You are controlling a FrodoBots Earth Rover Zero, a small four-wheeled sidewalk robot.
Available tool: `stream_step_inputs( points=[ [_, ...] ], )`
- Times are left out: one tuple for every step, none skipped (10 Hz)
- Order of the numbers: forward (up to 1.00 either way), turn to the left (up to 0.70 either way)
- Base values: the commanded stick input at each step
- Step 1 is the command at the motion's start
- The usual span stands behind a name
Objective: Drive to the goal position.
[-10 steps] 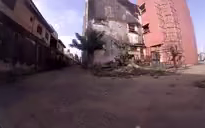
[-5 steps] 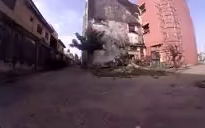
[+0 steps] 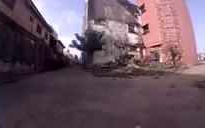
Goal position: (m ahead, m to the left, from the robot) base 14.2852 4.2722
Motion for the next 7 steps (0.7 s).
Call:
stream_step_inputs(
  points=[
    [0.68, 0.34],
    [0.68, 0.34],
    [0.68, 0.34],
    [0.68, 0.34],
    [0.68, 0.34],
    [0.68, 0.34],
    [0.68, 0.22]
  ],
)
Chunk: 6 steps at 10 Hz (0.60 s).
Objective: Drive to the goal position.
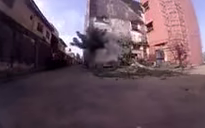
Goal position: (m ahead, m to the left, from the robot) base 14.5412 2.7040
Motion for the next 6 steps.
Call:
stream_step_inputs(
  points=[
    [0.68, 0.11],
    [0.67, 0.11],
    [0.66, 0.33],
    [0.65, 0.33],
    [0.65, 0.3],
    [0.65, 0.24]
  ],
)
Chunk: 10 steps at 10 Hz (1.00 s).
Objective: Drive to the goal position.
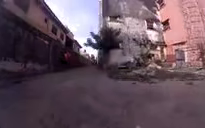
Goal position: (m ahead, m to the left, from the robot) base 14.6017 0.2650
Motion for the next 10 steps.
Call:
stream_step_inputs(
  points=[
    [0.65, 0.02],
    [0.65, 0.0],
    [0.65, 0.0],
    [0.65, 0.0],
    [0.65, 0.0],
    [0.65, 0.0],
    [0.65, 0.0],
    [0.65, 0.0],
    [0.65, 0.0],
    [0.65, 0.0]
  ],
)
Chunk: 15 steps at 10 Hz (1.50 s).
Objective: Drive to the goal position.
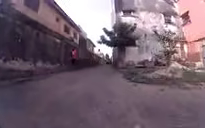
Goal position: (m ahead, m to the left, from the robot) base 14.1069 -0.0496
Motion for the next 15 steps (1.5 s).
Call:
stream_step_inputs(
  points=[
    [0.65, 0.0],
    [0.65, 0.0],
    [0.65, 0.0],
    [0.65, 0.0],
    [0.65, 0.0],
    [0.65, 0.0],
    [0.65, 0.0],
    [0.65, 0.01],
    [0.65, 0.02],
    [0.65, 0.01],
    [0.65, 0.0],
    [0.65, 0.0],
    [0.65, 0.0],
    [0.65, 0.0],
    [0.65, 0.0]
  ],
)
